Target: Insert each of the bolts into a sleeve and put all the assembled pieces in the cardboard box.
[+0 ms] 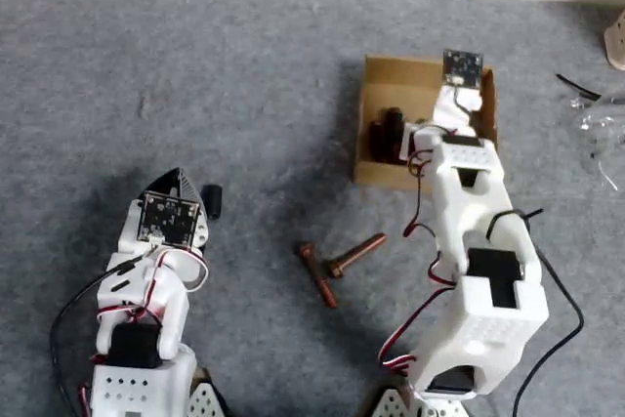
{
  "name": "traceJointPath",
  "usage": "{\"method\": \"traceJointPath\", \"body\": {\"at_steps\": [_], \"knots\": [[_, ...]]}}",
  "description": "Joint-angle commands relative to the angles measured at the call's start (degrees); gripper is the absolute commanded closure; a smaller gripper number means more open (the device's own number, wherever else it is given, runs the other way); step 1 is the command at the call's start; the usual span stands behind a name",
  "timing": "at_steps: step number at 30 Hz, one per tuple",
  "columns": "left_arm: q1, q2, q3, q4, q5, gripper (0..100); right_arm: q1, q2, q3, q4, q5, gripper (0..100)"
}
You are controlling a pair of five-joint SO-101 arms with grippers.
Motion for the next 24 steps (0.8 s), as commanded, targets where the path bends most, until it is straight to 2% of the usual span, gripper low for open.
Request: {"method": "traceJointPath", "body": {"at_steps": [1, 5, 7, 12, 15, 21, 24], "knots": [[-0.04, -0.57, 1.36, 0.09, 0.35, 99, 1.19, -1.1, -3.21, 0.22, -0.18, 96.3], [-0.04, -0.57, 1.36, 0.18, 0.35, 99, 1.01, -1.1, -3.12, 0.31, -0.09, 82.1], [-0.04, -0.57, 1.36, 0.18, 0.35, 99, 1.1, -1.1, -3.12, 0.31, -0.09, 78.1], [-0.22, -0.57, 1.36, 0.18, 0.35, 99, 1.1, -1.71, -3.03, 0.4, -0.09, 78.2], [-0.31, -0.57, 1.36, 0.09, 0.35, 99, 0.92, -5.23, -3.03, 4.79, -0.18, 78.2], [-0.31, -0.57, 1.36, 0.0, 0.35, 99, -3.74, -22.29, 4.18, 12.88, 0.09, 78.2], [-0.31, -0.57, 1.36, 0.0, 0.35, 99, -8.13, -33.54, 12.26, 12.97, 5.71, 78.2]]}}
